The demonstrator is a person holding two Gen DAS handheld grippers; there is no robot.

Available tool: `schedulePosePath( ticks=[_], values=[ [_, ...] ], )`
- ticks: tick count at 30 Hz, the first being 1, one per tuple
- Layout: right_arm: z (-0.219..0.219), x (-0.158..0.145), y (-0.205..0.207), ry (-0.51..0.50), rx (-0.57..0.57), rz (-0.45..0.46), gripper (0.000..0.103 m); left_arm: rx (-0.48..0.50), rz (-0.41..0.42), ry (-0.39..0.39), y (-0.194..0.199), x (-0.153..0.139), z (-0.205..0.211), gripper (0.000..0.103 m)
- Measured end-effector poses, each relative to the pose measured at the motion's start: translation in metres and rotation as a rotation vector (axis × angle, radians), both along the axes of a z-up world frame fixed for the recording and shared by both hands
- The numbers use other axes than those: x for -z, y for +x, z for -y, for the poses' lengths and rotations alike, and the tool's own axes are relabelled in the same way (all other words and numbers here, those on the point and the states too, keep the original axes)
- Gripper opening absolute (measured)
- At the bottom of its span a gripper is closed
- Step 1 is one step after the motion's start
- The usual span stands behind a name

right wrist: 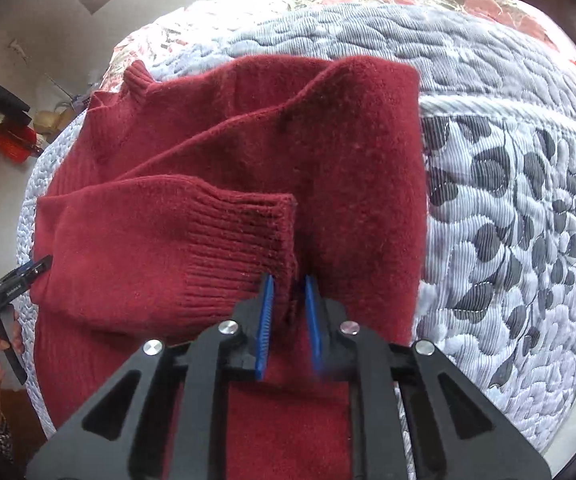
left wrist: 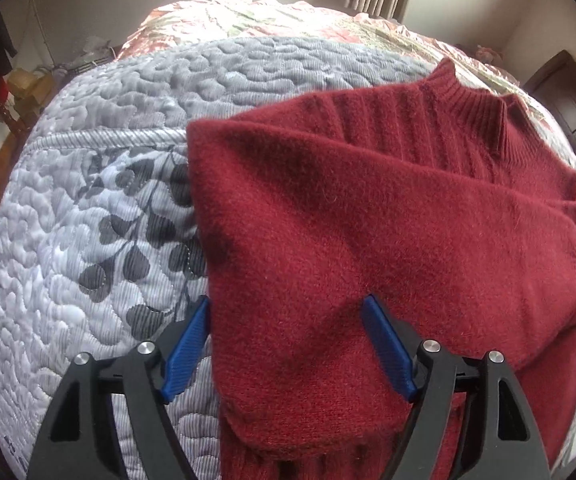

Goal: Fold small clothes
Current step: 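Close the right tool on the sweater hem while the left tool grasps the hem too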

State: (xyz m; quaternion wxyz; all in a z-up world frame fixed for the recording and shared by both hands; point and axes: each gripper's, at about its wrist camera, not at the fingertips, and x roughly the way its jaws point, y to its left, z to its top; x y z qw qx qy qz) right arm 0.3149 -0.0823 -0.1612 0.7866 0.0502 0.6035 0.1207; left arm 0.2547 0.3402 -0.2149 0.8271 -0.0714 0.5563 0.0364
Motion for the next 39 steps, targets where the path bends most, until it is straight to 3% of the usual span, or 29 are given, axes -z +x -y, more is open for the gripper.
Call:
schedulePosePath(
  ticks=[7, 10, 11, 16, 19, 26, 32, 39],
  values=[
    [-0.002, -0.005, -0.006, -0.011, -0.006, 0.017, 0.018, -0.019, -0.003, -0.056, -0.003, 0.005, -0.009, 0.081],
    [0.004, -0.022, -0.026, 0.035, -0.003, 0.043, 0.037, -0.039, -0.011, -0.095, -0.022, -0.014, -0.018, 0.081],
    [0.007, -0.027, -0.036, 0.041, -0.006, 0.055, 0.041, -0.035, -0.006, -0.09, -0.031, -0.02, -0.02, 0.081],
    [0.018, -0.036, -0.105, 0.023, -0.054, 0.025, 0.043, -0.039, -0.022, -0.086, -0.104, -0.037, -0.027, 0.081],
    [0.03, -0.03, -0.153, 0.018, -0.055, -0.025, 0.045, -0.028, -0.061, -0.061, -0.156, -0.035, -0.021, 0.081],
    [0.053, -0.007, -0.267, -0.014, -0.026, -0.148, 0.052, 0.009, -0.174, -0.092, -0.257, -0.012, 0.004, 0.082],
    [0.075, 0.019, -0.322, 0.015, 0.008, -0.242, 0.053, 0.029, -0.24, -0.073, -0.296, 0.011, 0.017, 0.084],
    [0.081, 0.021, -0.348, 0.085, -0.003, -0.253, 0.059, 0.034, -0.253, -0.108, -0.316, 0.014, 0.025, 0.086]
  ],
)
